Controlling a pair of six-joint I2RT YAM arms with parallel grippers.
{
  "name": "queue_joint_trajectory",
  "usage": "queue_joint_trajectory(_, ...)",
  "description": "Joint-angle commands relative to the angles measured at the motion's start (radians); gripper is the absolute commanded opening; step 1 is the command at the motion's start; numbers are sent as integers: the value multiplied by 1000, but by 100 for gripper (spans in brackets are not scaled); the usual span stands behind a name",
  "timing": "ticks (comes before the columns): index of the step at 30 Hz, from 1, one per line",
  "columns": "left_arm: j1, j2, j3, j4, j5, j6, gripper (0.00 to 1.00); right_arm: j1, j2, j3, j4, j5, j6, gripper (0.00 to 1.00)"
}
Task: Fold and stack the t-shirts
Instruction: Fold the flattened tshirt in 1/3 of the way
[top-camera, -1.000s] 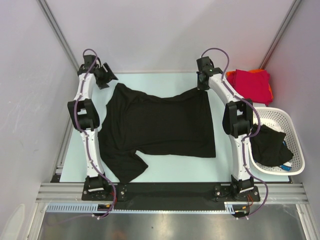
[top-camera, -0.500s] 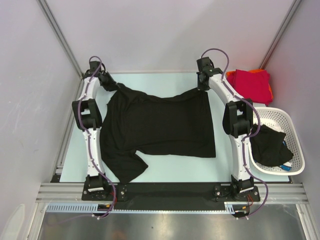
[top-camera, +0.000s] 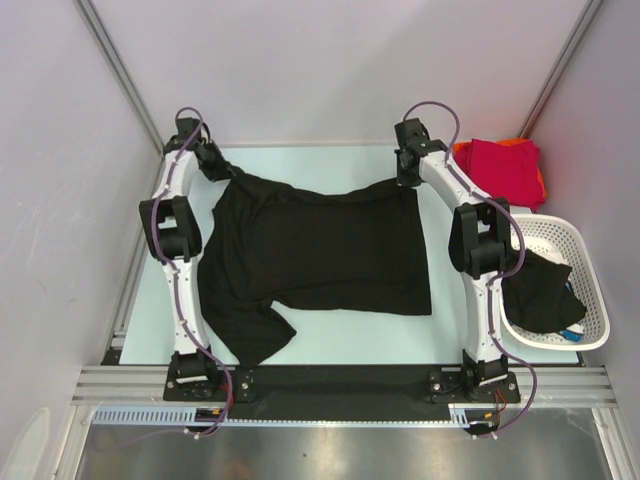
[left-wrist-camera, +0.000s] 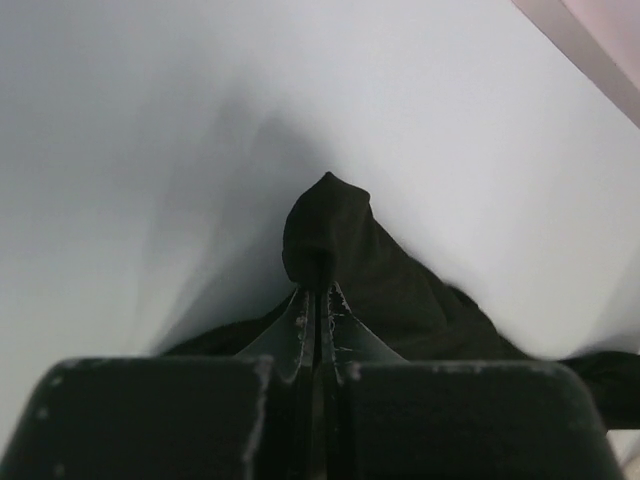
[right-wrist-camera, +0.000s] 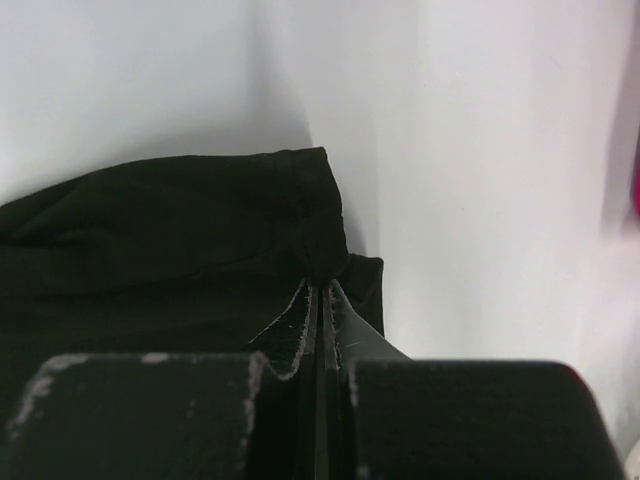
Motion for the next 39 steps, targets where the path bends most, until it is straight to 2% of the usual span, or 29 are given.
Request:
queue_joint_trajectory(1,0,-190,-88,-42,-55,55,0,-17,-136,-41,48,19,-10,0)
queue_joint_trajectory(7,-9,-268,-199,-158,-78,63,0,-22,-182,-124,57,-3,-12,0)
queue_joint_trajectory(12,-15,-255,-245,-356,-81,63,0,-22,-205,-195,74,-6,-18,0)
queue_joint_trajectory(15,-18,-293,-381,-361,-87,43,23,-23,-208,-203,74,-9,-22,0)
queue_joint_trajectory(16,-18,-328,-404,-342,-86,32,48,-25,-208,-203,74,-16,-25,0)
queue_joint_trajectory(18,-23,-371,-452,-319,-112,9,60,-25,-207,-204,74,-18,-25,0)
queue_joint_trajectory(19,-24,-406,-454,-309,-124,1,79,-26,-207,-206,72,-24,-25,0)
queue_joint_trajectory(20,-26,-420,-451,-305,-142,-18,87,-26,-207,-207,69,-23,-24,0)
queue_joint_trajectory(22,-28,-451,-428,-275,-176,-29,98,-26,-204,-216,71,-32,-24,0)
queue_joint_trajectory(25,-32,-454,-368,-224,-156,-45,99,-26,-198,-224,72,-44,-22,0)
queue_joint_trajectory(30,-47,-309,-152,-233,-90,-40,99,-26,-188,-223,74,-56,-21,0)
queue_joint_trajectory(36,-54,-73,86,-264,45,-54,91,-29,-176,-220,75,-66,-21,0)
queue_joint_trajectory(39,-58,-45,102,-269,69,-60,84,-34,-176,-221,75,-72,-22,0)
